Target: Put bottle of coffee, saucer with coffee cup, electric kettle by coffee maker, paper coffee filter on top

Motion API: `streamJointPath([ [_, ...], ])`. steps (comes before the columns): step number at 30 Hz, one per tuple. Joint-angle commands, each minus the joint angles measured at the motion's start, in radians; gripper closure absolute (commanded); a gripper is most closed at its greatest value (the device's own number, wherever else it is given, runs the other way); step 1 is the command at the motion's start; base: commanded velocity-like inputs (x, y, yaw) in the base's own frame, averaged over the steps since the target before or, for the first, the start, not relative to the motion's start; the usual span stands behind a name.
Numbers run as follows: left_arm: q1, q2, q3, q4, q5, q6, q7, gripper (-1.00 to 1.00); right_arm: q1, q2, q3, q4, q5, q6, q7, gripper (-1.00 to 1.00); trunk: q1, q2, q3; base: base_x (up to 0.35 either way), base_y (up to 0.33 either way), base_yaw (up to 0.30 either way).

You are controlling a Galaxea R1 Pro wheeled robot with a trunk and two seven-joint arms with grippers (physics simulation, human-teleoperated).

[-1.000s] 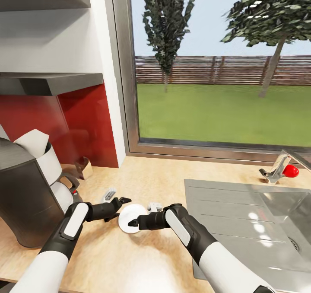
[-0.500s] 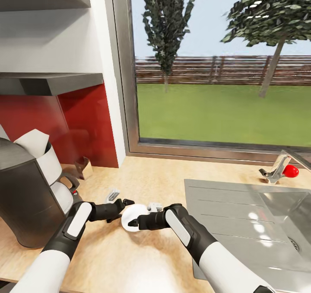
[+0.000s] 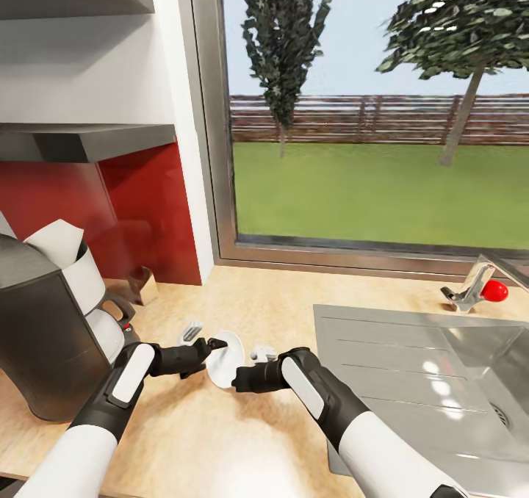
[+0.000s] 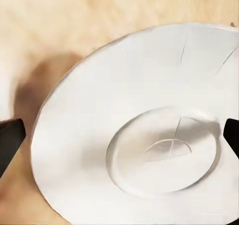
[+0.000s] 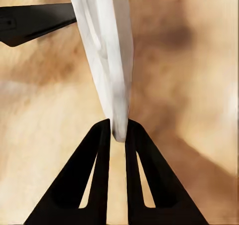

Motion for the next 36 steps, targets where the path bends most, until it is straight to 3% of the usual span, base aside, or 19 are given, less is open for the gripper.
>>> streamJointPath([
  [1,-0.001,0.000,0.002,0.000,-0.005,0.005,-0.003,-1.00,-0.001,0.000,0.000,0.001,0.024,0.003,0.004,1.00,0.001,-0.002,-0.002,0.000,0.000,0.000],
  [16,-0.001,0.007,0.013,-0.004,0.005,0.007,-0.006,-1.00,-0.001,0.000,0.000,0.000,0.024,0.003,0.004,1.00,0.001,-0.002,-0.002,0.000,0.000,0.000],
  [26,-0.014,0.104,0.019,-0.023,0.010,0.033,-0.014,-1.00,-0.001,0.000,-0.001,-0.012,0.027,-0.004,0.004,1.00,0.001,-0.002,-0.002,0.000,0.000,0.000],
  [31,-0.002,0.116,0.018,-0.089,0.013,0.029,-0.015,-1.00,-0.001,0.000,-0.005,-0.019,0.031,-0.081,0.000,1.00,0.001,-0.002,-0.002,0.000,0.000,0.000],
  [36,0.001,0.114,0.011,-0.103,0.013,0.026,-0.018,-1.00,-0.001,0.000,-0.014,-0.156,0.034,-0.089,-0.005,1.00,0.001,-0.002,-0.002,-0.058,0.000,0.000],
])
